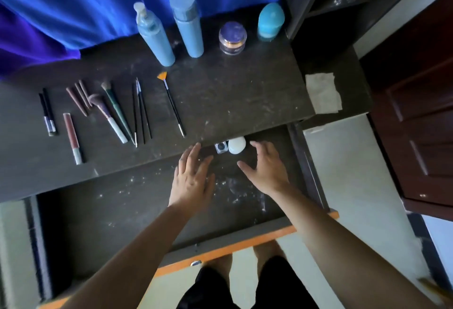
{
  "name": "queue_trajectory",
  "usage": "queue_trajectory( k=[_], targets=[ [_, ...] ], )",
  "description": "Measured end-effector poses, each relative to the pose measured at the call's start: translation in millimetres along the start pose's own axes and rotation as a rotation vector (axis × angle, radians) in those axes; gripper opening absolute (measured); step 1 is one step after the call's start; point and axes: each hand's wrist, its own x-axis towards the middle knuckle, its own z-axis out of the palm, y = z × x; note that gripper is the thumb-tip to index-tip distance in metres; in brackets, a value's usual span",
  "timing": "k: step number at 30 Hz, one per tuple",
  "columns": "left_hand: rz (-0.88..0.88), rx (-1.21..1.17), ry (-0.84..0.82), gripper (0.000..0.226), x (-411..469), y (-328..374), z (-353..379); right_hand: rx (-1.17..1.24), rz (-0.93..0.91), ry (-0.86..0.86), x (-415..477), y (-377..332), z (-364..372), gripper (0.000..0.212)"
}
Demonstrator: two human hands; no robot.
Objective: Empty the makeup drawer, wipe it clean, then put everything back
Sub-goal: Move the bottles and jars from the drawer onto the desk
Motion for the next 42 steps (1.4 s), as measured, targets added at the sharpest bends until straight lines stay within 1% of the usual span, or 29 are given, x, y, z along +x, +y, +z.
queue_trajectory(
  k=[2, 3, 5, 7, 9, 11, 13, 15, 16, 18, 20, 23, 24, 27, 29, 30, 33, 35, 36, 37, 40, 42],
  targets=[
    [0.025, 0.038, 0.023, 0.048, -1.1, -2.1, 9.6, -0.017, -0.002, -0.02, 13.3, -3.2, 16.0, 0.08],
    [0.022, 0.043, 0.059, 0.046, -0.8, -2.3, 13.8, -0.032, -0.012, 0.001, 21.0, -4.7, 24.1, 0.081],
    [0.005, 0.04, 0.12, 0.04, -1.7, -2.1, 20.9, -0.089, -0.039, 0.046, 32.9, -6.4, 39.1, 0.075],
    [-0.022, 0.024, 0.097, 0.039, -2.8, -4.3, 29.9, -0.125, -0.057, 0.073, 38.3, -4.4, 48.4, 0.066],
    [-0.12, -0.01, 0.001, 0.051, -4.1, -8.1, 39.7, -0.114, -0.074, 0.113, 33.4, 2.4, 52.8, 0.062],
    [-0.235, -0.054, -0.092, 0.069, -2.3, -11.4, 48.1, -0.103, -0.092, 0.144, 18.9, 11.9, 53.8, 0.06],
    [-0.274, -0.084, -0.125, 0.084, 7.4, -10.4, 54.7, -0.124, -0.096, 0.133, 2.2, 22.6, 53.0, 0.058],
    [-0.284, -0.082, -0.134, 0.09, 22.9, -4.8, 59.3, -0.147, -0.097, 0.13, -11.4, 34.3, 52.5, 0.058],
    [-0.285, -0.071, -0.142, 0.088, 31.6, -0.8, 62.4, -0.149, -0.103, 0.14, -16.4, 39.9, 52.0, 0.058],
    [-0.25, -0.038, -0.156, 0.077, 43.2, 5.9, 72.5, -0.143, -0.109, 0.157, -23.3, 48.1, 51.2, 0.057],
    [-0.164, -0.041, -0.109, 0.056, 43.4, 9.6, 83.5, -0.144, -0.102, 0.163, -28.0, 52.8, 51.5, 0.057],
    [-0.076, -0.053, 0.009, 0.017, 23.8, 12.7, 95.7, -0.136, -0.068, 0.148, -33.8, 53.4, 51.5, 0.056],
    [-0.072, -0.049, 0.025, 0.014, 15.5, 13.7, 95.9, -0.129, -0.056, 0.138, -35.2, 52.5, 50.2, 0.056],
    [-0.155, -0.064, 0.01, 0.017, -3.4, 14.1, 87.5, -0.111, -0.02, 0.06, -36.7, 48.0, 42.5, 0.057],
    [-0.229, -0.083, -0.064, 0.035, -8.3, 14.8, 79.6, -0.125, -0.009, -0.009, -36.8, 46.4, 36.8, 0.057],
    [-0.238, -0.096, -0.101, 0.045, -8.3, 16.1, 76.1, -0.136, -0.013, -0.033, -36.7, 46.2, 34.3, 0.057],
    [-0.174, -0.126, -0.159, 0.067, 2.3, 22.9, 72.1, -0.156, -0.012, -0.045, -35.2, 50.4, 27.2, 0.057],
    [-0.13, -0.111, -0.215, 0.079, 11.8, 28.1, 77.2, -0.151, 0.031, -0.031, -36.7, 55.3, 23.0, 0.057],
    [-0.109, -0.103, -0.234, 0.08, 15.2, 31.2, 81.1, -0.143, 0.059, -0.024, -38.5, 58.5, 21.4, 0.057],
    [-0.088, -0.113, -0.23, 0.076, 17.6, 34.2, 86.1, -0.131, 0.083, -0.018, -40.6, 62.0, 19.5, 0.057],
    [-0.082, -0.197, -0.154, 0.047, 21.1, 44.8, 93.4, -0.098, 0.087, -0.004, -47.8, 69.4, 11.2, 0.056],
    [-0.135, -0.24, -0.133, 0.04, 20.4, 51.7, 82.9, -0.101, 0.061, 0.004, -49.4, 67.6, 1.5, 0.057]
  ],
)
